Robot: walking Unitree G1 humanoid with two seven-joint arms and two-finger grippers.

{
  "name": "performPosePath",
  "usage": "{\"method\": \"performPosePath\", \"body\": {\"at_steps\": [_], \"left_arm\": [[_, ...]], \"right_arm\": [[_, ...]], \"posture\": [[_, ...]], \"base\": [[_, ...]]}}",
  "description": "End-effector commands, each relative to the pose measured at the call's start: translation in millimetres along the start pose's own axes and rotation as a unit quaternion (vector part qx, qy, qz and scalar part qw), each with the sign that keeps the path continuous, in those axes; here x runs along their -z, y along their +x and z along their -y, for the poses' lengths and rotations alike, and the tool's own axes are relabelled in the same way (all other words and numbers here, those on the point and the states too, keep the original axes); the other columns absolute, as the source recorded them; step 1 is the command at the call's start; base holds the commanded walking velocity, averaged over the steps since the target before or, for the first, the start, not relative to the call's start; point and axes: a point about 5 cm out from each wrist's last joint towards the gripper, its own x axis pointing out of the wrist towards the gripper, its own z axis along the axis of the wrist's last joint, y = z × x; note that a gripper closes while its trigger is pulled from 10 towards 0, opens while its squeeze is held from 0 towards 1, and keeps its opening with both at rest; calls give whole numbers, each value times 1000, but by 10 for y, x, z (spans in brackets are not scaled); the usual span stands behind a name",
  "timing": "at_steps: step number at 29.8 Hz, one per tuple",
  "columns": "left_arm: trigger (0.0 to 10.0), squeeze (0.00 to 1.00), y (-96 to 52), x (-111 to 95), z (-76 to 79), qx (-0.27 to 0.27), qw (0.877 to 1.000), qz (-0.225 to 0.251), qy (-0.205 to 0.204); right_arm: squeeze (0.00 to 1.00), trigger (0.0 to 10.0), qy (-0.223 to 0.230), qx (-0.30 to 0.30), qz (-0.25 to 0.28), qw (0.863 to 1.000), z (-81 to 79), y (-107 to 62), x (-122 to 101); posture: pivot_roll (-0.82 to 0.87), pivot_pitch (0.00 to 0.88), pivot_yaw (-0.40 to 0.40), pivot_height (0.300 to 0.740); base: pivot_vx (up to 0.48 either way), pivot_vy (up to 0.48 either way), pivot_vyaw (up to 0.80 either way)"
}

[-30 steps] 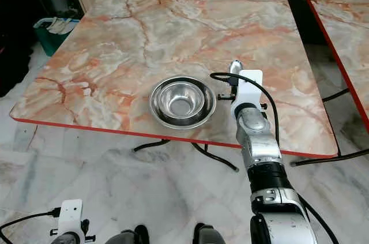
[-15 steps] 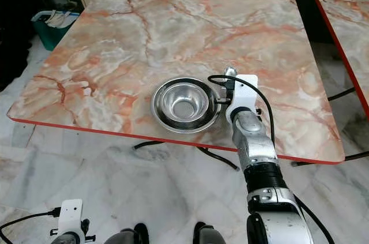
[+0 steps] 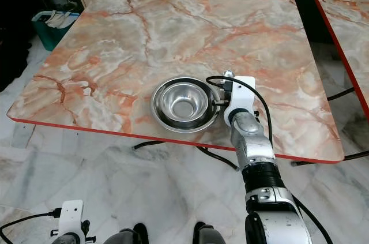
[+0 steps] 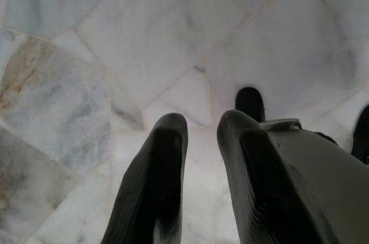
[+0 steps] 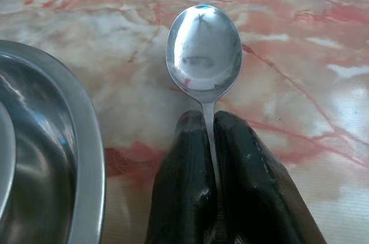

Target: Setting the table

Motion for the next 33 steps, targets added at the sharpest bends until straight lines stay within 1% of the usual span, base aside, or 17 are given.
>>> {"method": "performPosePath", "body": {"at_steps": [1,9,19,20,21,23,24,26,27,28,29,33], "left_arm": [[10000,0,-26,119,-36,0,1000,-23,7],[10000,0,-25,120,-29,1,1000,-24,7],[10000,0,-26,127,-32,1,1000,-26,7],[10000,0,-27,128,-33,2,1000,-26,7],[10000,0,-27,130,-32,2,1000,-27,7],[10000,0,-27,131,-30,3,1000,-27,7],[10000,0,-27,132,-29,3,1000,-27,6],[10000,0,-27,132,-28,3,1000,-27,6],[10000,0,-27,133,-28,3,1000,-28,6],[10000,0,-28,134,-28,4,1000,-28,6],[10000,0,-29,138,-24,4,1000,-29,6],[10000,0,-29,142,-21,6,1000,-30,4]], "right_arm": [[0,10000,-6,5,-17,1000,39,-11,83],[0,10000,-12,-5,-38,999,14,-24,157],[0,10000,-13,-6,-38,999,15,-26,150],[239,10000,-12,-6,-37,999,15,-26,147],[686,10000,-12,-6,-37,999,15,-25,145],[694,10000,-11,-6,-37,999,15,-26,145],[737,10000,-11,-7,-37,999,13,-26,145],[737,10000,-10,-7,-37,999,11,-26,145],[910,10000,-9,-9,-36,999,4,-26,143],[906,10000,-9,-10,-36,999,2,-26,144],[1000,10000,-8,-9,-37,999,3,-27,146],[1000,10000,-9,-8,-38,999,2,-28,148]], "posture": [[-40,218,11,740],[-40,217,11,740],[-40,214,11,740],[-41,213,11,740],[-41,214,11,740],[-40,213,11,740],[-40,213,11,740],[-40,213,11,740],[-41,214,10,740],[-41,215,11,740],[-39,214,10,740],[-39,215,9,740]], "base": [[0,0,0],[0,0,0],[0,0,0],[0,0,0],[0,0,0],[0,0,0],[0,0,0],[0,0,0],[0,0,0],[0,0,0],[0,0,0],[0,0,0]]}}
